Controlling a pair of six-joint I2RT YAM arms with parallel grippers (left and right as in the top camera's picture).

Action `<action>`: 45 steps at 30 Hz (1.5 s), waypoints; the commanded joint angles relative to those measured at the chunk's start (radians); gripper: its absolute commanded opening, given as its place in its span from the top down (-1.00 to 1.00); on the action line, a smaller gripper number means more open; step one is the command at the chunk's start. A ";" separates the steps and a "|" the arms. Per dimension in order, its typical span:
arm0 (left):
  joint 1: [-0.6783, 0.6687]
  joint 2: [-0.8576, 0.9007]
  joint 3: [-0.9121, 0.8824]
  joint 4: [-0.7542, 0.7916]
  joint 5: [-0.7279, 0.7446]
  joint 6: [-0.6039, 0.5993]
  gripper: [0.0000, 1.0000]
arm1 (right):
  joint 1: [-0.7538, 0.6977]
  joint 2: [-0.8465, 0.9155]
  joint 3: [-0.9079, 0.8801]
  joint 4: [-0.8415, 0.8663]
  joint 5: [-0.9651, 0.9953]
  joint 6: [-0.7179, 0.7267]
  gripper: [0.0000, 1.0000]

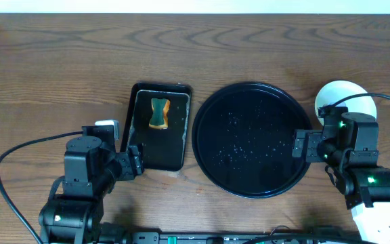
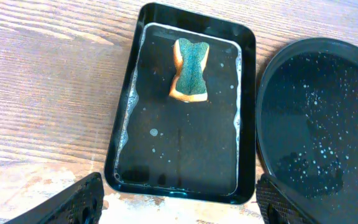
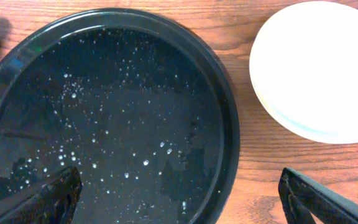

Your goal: Clean dirty plates on tray and stack at the side

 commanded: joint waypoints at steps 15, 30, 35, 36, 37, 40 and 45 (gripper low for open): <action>-0.002 0.003 -0.013 -0.002 0.010 0.017 -0.60 | 0.011 0.003 -0.008 -0.002 0.000 0.013 -0.98; -0.002 0.003 -0.013 -0.002 0.010 0.017 -0.60 | 0.013 -0.119 -0.050 0.033 0.010 0.005 -0.99; -0.002 0.003 -0.013 -0.002 0.010 0.017 -0.60 | 0.013 -0.285 -0.148 0.146 0.011 0.005 -0.98; -0.002 0.003 -0.013 -0.002 0.010 0.017 -0.61 | 0.013 -0.318 -0.174 0.175 0.011 0.005 -0.98; -0.002 0.003 -0.013 -0.002 0.010 0.017 -0.60 | 0.016 -0.350 -0.200 0.205 0.010 0.005 -0.99; -0.002 0.003 -0.013 -0.002 0.010 0.017 -0.60 | 0.038 -0.438 -0.280 0.290 0.011 0.005 -0.99; -0.002 0.003 -0.013 -0.002 0.010 0.017 -0.60 | 0.072 -0.576 -0.416 0.463 0.047 0.002 -0.99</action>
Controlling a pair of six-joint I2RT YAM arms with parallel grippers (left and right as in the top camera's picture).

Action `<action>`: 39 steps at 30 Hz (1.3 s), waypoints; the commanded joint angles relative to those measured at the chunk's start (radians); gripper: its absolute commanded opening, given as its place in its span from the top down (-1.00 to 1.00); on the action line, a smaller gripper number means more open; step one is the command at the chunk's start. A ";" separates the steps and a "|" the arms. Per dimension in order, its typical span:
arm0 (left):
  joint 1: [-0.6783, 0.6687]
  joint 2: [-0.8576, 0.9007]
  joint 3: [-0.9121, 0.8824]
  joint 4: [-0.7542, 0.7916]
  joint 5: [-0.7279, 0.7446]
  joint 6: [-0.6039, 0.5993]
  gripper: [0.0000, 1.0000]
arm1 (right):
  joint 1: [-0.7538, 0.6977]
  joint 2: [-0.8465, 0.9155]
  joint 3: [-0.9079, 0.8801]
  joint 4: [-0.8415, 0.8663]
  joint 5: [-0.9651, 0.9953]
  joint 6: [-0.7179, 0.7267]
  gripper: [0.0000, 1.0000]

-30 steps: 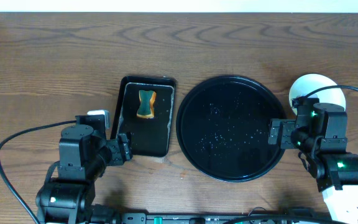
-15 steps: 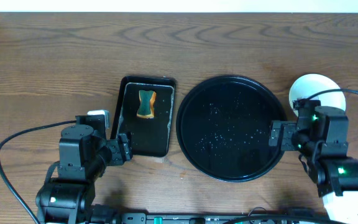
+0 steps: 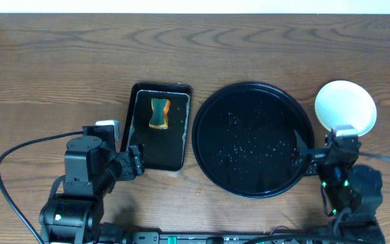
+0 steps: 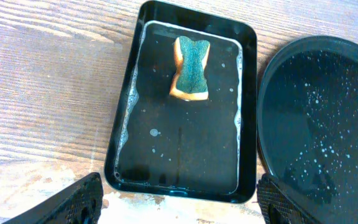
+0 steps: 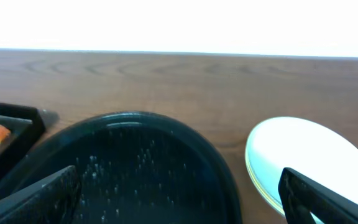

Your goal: Clean dirty plates on tray and stack at the side

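A round black tray (image 3: 252,139), wet with droplets and holding no plates, lies mid-table. White plates (image 3: 345,105) sit stacked at its right. A rectangular black basin (image 3: 159,125) to the left holds an orange-and-green sponge (image 3: 158,113). My left gripper (image 4: 180,202) stands open near the basin's (image 4: 185,106) front edge, apart from the sponge (image 4: 190,68). My right gripper (image 5: 182,199) is open and empty, low at the tray's (image 5: 142,162) front right, with the plate stack (image 5: 309,155) ahead on its right.
Brown wooden table (image 3: 59,68) all around, with a pale wet patch (image 4: 166,208) in front of the basin. Cables trail from both arm bases at the front edge. A white wall edge runs along the back.
My right arm has drawn back toward the front edge and tilted up, so its camera now looks across the table to the back. The left arm, sponge, tray and plates are unchanged.
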 commanded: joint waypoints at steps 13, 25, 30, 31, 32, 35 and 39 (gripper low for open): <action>-0.002 0.000 -0.010 -0.001 0.010 0.016 -0.61 | 0.037 -0.293 -0.300 0.365 0.047 0.002 -0.99; -0.002 0.000 -0.010 -0.001 0.010 0.016 -0.61 | 0.009 -0.317 -0.400 0.475 0.079 -0.014 -0.98; -0.002 0.000 -0.010 -0.001 0.010 0.016 -0.61 | 0.000 -0.317 -0.400 0.268 0.051 -0.011 -0.99; -0.002 0.000 -0.010 -0.001 0.010 0.016 -0.61 | 0.000 -0.317 -0.400 0.232 0.036 -0.001 -0.99; -0.002 0.000 -0.010 -0.001 0.010 0.016 -0.61 | 0.001 -0.314 -0.401 0.240 0.033 0.013 -0.99; -0.002 0.000 -0.010 -0.001 0.010 0.016 -0.61 | 0.001 -0.314 -0.400 0.239 0.035 0.014 -0.99; -0.002 0.000 -0.010 -0.001 0.010 0.016 -0.61 | 0.001 -0.314 -0.400 0.239 0.035 0.014 -0.98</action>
